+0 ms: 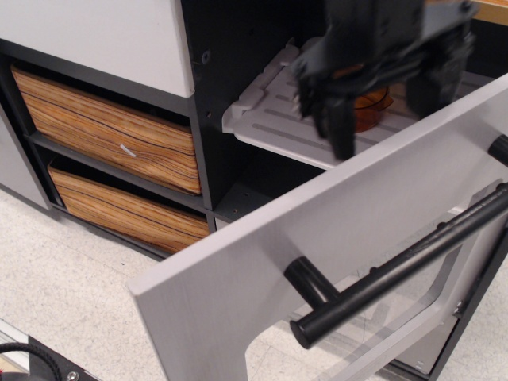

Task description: Close oven

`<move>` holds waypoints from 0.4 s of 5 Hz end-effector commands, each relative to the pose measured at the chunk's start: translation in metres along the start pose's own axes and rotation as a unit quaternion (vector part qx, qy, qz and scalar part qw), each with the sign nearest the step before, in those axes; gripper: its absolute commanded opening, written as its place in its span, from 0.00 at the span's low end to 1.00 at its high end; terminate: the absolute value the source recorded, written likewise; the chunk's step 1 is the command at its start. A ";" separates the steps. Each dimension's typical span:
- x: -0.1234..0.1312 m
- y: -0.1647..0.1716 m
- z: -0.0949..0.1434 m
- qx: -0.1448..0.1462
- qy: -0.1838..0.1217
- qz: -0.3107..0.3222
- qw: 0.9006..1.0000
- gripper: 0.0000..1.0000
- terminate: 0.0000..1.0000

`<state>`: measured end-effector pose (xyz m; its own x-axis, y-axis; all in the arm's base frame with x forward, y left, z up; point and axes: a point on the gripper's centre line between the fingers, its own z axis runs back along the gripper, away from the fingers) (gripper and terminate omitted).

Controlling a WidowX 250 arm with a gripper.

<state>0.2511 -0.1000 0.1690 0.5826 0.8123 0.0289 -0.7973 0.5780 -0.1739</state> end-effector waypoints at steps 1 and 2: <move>-0.012 -0.014 0.047 -0.043 0.027 0.002 0.999 1.00 0.00; -0.023 -0.018 0.058 -0.033 0.052 0.009 0.998 1.00 0.00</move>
<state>0.2392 -0.1280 0.2149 0.5812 0.8079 -0.0975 -0.8085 0.5597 -0.1817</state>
